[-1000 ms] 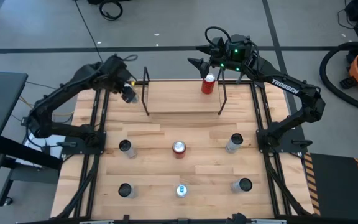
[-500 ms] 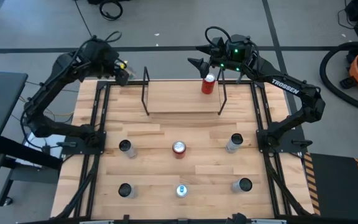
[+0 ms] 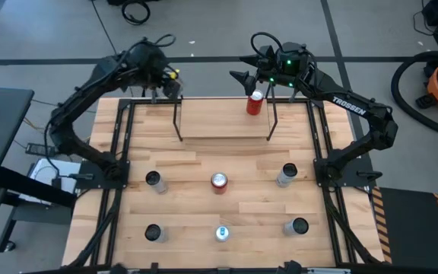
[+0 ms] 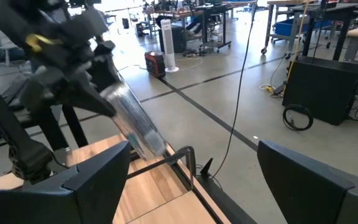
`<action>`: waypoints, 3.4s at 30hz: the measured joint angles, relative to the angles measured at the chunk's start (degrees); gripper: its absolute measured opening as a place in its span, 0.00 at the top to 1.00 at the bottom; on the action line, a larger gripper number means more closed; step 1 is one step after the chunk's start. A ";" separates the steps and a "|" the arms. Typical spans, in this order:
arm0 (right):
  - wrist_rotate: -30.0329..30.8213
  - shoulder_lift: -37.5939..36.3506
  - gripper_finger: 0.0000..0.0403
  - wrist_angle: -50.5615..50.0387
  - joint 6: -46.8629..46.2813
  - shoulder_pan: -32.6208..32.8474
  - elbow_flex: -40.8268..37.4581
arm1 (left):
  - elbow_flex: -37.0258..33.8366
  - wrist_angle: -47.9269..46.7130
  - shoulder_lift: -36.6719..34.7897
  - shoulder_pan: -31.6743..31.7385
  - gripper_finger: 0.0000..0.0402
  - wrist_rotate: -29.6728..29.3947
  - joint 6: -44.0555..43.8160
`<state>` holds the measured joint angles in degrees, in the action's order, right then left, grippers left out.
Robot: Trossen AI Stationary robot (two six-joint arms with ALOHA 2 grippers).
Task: Place canned beverage on shelf
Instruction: Put the top blue soda can on the shelf
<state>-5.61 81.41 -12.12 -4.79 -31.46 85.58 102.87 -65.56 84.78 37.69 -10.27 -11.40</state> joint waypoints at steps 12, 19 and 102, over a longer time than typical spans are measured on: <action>0.00 0.00 0.10 0.00 -0.01 0.00 0.00 | 0.00 8.18 10.53 -3.84 0.40 0.31 0.04; -0.02 0.00 0.10 0.02 -0.01 0.00 0.00 | 0.07 8.74 15.49 -4.59 0.40 0.54 0.75; 0.02 3.76 0.10 -7.35 4.85 -0.44 -0.20 | -0.15 6.46 26.61 -1.85 0.29 6.59 11.61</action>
<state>-5.59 85.17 -19.46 0.06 -31.90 85.38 102.72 -59.10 111.39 35.84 -3.68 0.22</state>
